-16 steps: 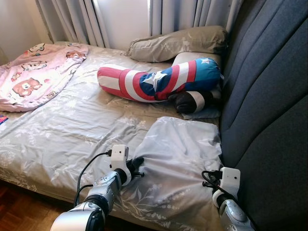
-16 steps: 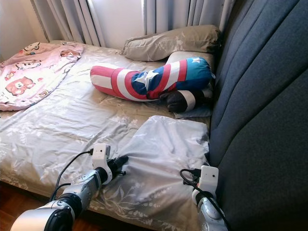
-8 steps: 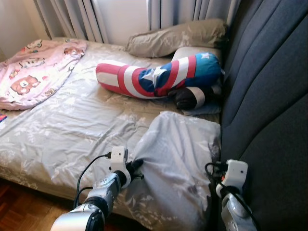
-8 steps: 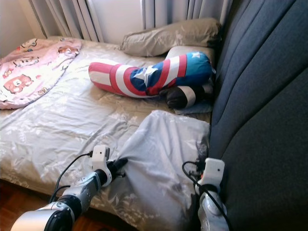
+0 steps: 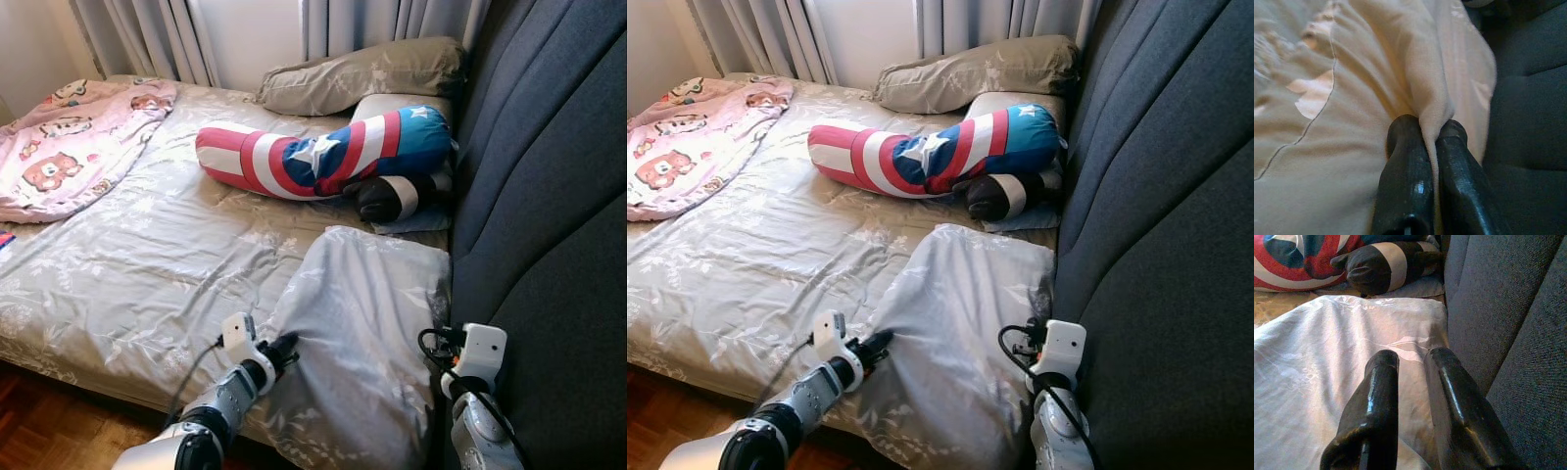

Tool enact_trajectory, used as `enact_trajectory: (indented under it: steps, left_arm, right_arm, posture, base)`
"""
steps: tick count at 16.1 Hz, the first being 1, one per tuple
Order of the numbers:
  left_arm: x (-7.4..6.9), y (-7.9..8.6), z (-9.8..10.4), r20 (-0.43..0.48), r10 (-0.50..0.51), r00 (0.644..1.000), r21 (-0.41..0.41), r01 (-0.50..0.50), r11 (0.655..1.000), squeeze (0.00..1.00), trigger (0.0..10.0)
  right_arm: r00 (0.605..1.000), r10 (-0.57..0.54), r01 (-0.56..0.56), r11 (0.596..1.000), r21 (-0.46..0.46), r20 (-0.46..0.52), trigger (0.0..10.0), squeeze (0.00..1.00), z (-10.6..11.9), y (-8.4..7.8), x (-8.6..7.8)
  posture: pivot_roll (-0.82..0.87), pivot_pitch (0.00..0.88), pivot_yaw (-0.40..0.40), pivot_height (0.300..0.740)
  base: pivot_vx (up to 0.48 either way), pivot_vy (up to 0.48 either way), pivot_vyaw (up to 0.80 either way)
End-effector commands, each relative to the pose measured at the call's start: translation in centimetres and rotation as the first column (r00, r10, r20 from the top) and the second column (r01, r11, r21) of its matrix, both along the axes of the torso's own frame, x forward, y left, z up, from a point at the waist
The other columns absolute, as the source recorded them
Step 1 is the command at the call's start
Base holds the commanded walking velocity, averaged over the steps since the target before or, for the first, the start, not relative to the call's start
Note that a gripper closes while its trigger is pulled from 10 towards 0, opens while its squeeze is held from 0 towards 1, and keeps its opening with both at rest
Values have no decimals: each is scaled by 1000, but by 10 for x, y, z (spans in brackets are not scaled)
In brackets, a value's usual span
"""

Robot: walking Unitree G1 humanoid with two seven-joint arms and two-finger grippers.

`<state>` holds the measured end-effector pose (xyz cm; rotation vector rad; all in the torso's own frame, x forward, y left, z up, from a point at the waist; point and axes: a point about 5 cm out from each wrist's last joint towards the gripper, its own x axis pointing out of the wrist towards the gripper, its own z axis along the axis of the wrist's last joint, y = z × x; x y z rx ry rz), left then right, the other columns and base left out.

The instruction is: Clean up the room

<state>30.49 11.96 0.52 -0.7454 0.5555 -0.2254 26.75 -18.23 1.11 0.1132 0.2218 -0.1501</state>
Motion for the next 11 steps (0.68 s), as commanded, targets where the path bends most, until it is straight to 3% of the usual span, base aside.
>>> enact_trajectory:
  steps: [1, 6, 7, 8, 11]
  left_arm:
    - [6, -12, 8, 19, -13, 1000, -75, 15, 997, 0, 10000]
    - [4, -13, 7, 33, -83, 996, -31, 84, 996, 0, 10000]
    - [3, -14, 6, 30, -101, 994, -31, 102, 994, 439, 10000]
    - [2, -15, 5, 26, -113, 993, -27, 114, 993, 1000, 10000]
    - [1, -16, 5, 25, -113, 993, -29, 114, 993, 1000, 10000]
  right_arm:
    - [999, -24, 25, 999, -33, 42, 10000, 0, 10, -15, 4]
    - [999, -10, 11, 1000, -29, 37, 10000, 0, 9, -12, 3]
    - [999, -7, 8, 1000, -30, 35, 10000, 0, 9, -12, 3]
    - [999, -6, 8, 999, -32, 38, 10000, 0, 10, -12, 4]
    - [998, -16, 18, 999, -37, 64, 10000, 0, 16, -16, 7]
  posture:
    - [-83, 51, -10, 740]
    - [-80, 51, -10, 740]
    - [-80, 50, -11, 740]
    - [-79, 49, -12, 740]
    - [-84, 45, -14, 740]
  base:
    - [0, 0, 0]
    - [0, 0, 0]
    - [0, 0, 0]
    - [0, 0, 0]
    - [0, 0, 0]
